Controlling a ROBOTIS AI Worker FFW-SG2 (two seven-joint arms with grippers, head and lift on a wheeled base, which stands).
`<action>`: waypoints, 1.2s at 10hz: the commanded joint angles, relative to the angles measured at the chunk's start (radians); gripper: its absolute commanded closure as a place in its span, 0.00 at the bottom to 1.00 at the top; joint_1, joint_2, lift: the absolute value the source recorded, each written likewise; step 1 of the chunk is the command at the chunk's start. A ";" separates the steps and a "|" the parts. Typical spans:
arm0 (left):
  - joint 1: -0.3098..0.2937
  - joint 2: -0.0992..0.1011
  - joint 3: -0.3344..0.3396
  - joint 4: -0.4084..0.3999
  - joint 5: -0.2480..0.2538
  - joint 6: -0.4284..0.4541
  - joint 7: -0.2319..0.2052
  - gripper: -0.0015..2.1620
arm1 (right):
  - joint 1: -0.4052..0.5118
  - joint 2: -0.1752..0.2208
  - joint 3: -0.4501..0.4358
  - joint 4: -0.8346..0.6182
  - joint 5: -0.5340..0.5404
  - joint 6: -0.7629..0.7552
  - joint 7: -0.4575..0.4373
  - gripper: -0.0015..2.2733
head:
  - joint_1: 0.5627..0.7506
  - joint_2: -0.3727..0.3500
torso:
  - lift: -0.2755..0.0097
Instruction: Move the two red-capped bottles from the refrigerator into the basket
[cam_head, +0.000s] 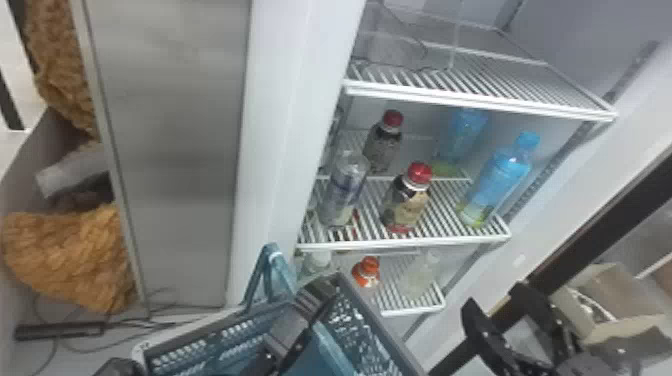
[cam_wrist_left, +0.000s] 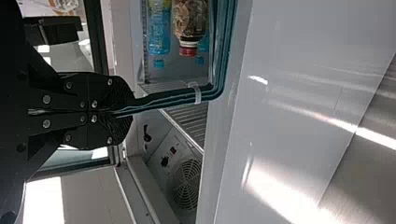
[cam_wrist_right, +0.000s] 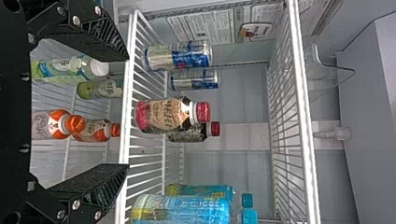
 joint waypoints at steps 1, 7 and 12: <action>0.000 0.000 0.000 0.000 0.000 0.002 0.000 0.56 | -0.004 -0.003 0.000 0.001 0.000 0.001 0.000 0.09 | 0.70 0.03 | 0.97; 0.000 0.000 0.000 0.000 0.000 0.000 0.000 0.56 | -0.026 -0.002 0.000 0.018 -0.002 0.008 -0.001 0.09 | 0.70 0.03 | 0.97; -0.002 -0.002 -0.002 0.002 0.002 0.000 0.000 0.56 | -0.151 0.009 0.000 0.065 0.057 0.055 -0.014 0.09 | 0.70 0.03 | 0.97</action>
